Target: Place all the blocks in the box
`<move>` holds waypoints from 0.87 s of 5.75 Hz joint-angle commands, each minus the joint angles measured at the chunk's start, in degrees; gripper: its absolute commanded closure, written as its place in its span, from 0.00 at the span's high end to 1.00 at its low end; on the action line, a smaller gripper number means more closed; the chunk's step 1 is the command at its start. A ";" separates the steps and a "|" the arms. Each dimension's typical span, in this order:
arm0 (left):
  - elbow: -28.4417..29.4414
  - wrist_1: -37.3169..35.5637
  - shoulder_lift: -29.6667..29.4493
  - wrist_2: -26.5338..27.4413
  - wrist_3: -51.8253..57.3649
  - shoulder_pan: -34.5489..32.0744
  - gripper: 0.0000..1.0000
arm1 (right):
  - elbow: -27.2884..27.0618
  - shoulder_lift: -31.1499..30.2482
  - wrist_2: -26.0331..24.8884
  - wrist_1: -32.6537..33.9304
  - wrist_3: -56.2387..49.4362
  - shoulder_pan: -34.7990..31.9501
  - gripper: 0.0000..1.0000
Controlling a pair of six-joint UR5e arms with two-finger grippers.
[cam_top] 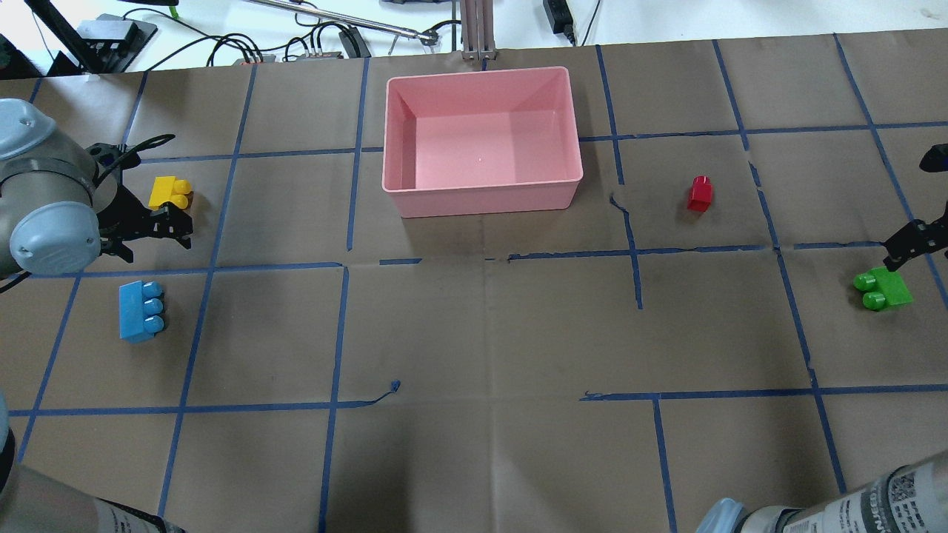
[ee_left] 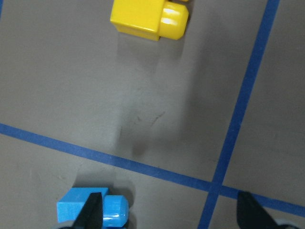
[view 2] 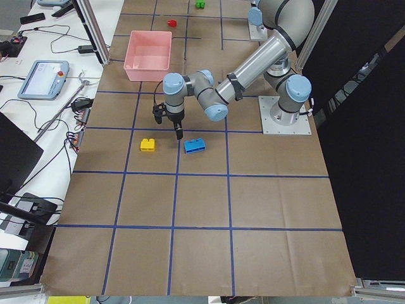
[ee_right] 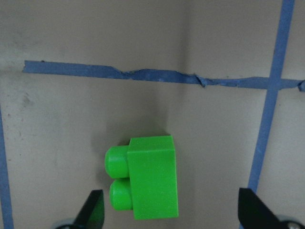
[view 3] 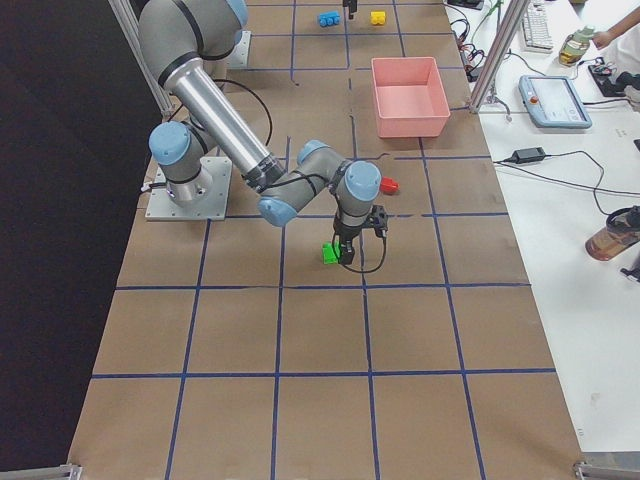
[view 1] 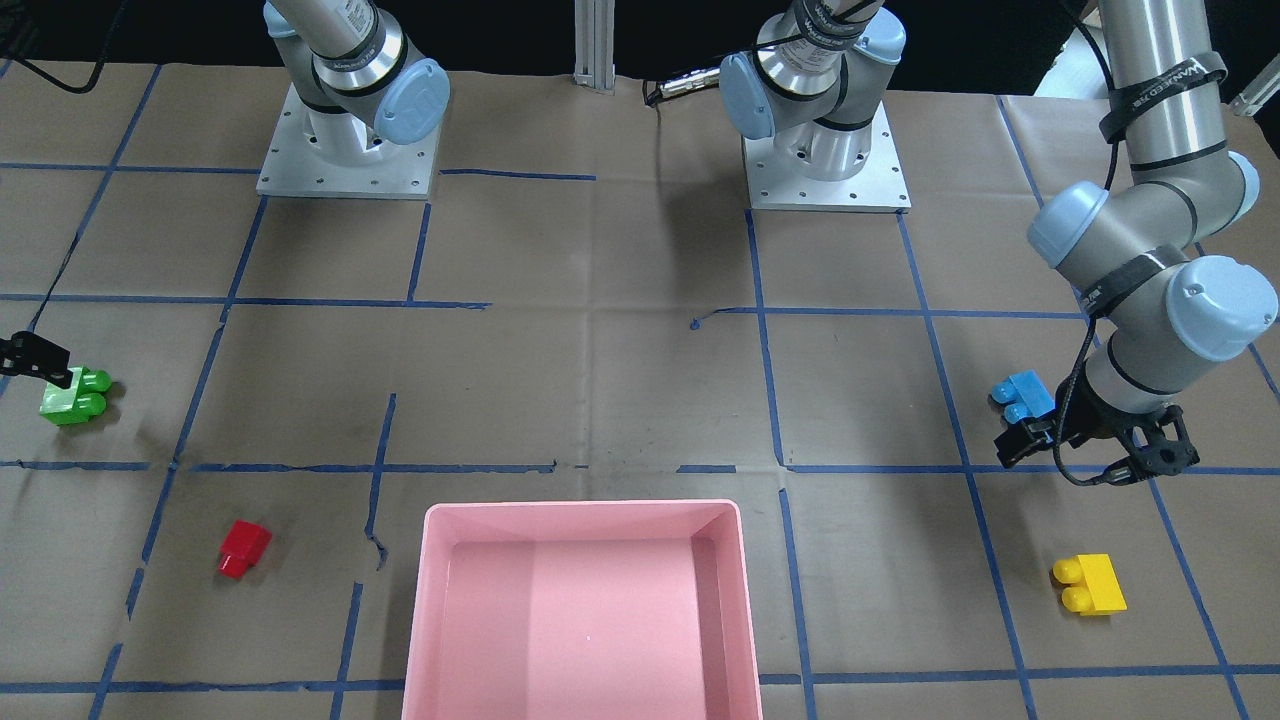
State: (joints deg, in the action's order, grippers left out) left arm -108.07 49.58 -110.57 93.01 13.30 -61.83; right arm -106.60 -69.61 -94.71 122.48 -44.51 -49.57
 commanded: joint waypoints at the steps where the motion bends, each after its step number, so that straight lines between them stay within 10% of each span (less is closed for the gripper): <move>1: -4.83 -0.79 -0.61 5.21 1.20 3.44 1.00 | -0.71 3.85 -0.03 0.92 0.13 0.00 1.00; 4: -7.24 -3.17 -1.58 5.25 8.67 7.07 0.99 | -0.80 3.87 -0.03 0.57 -0.14 0.00 0.99; 5: -7.24 -3.26 -1.67 4.99 8.76 7.07 0.99 | -0.72 3.78 -0.64 -0.13 0.12 0.00 0.74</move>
State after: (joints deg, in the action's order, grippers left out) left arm -115.22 46.47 -112.10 98.18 21.86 -54.85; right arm -107.38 -65.77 -94.92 122.86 -44.59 -49.57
